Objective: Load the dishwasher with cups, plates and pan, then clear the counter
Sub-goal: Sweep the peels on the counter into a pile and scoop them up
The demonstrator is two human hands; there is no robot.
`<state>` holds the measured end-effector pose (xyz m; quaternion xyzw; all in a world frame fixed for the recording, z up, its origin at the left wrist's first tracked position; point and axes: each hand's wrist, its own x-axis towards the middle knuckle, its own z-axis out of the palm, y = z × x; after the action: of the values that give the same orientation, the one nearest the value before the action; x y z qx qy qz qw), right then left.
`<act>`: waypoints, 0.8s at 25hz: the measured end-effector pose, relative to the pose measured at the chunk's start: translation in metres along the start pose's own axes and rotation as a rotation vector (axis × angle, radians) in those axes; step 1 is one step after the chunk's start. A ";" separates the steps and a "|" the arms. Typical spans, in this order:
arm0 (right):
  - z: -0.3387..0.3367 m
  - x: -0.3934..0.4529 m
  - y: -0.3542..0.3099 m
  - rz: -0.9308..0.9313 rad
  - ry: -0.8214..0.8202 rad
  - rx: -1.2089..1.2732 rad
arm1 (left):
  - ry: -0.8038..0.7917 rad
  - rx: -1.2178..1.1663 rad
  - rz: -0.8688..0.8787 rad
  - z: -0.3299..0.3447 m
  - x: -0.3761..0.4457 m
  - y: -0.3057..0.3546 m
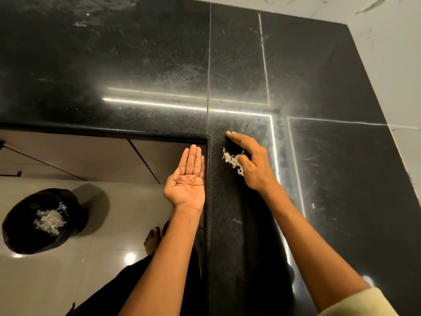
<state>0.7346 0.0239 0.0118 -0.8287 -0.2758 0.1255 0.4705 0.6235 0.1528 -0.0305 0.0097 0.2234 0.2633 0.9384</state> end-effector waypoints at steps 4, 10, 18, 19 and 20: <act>0.010 -0.038 -0.005 -0.047 -0.057 -0.009 | 0.036 -0.059 -0.006 -0.003 0.000 0.000; 0.011 -0.056 -0.010 -0.063 -0.032 0.145 | 0.042 -0.016 -0.013 -0.001 0.000 -0.001; -0.016 0.001 0.018 0.063 -0.041 -0.422 | 0.020 0.051 -0.013 -0.001 0.001 -0.002; -0.008 -0.012 0.011 0.010 -0.065 -0.433 | 0.015 0.057 -0.021 0.000 0.001 -0.001; 0.000 -0.024 0.004 -0.032 -0.087 -0.424 | 0.011 0.061 -0.025 0.000 0.002 -0.001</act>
<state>0.7167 0.0080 0.0071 -0.8984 -0.3294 0.0929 0.2753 0.6254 0.1528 -0.0310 0.0342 0.2368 0.2448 0.9396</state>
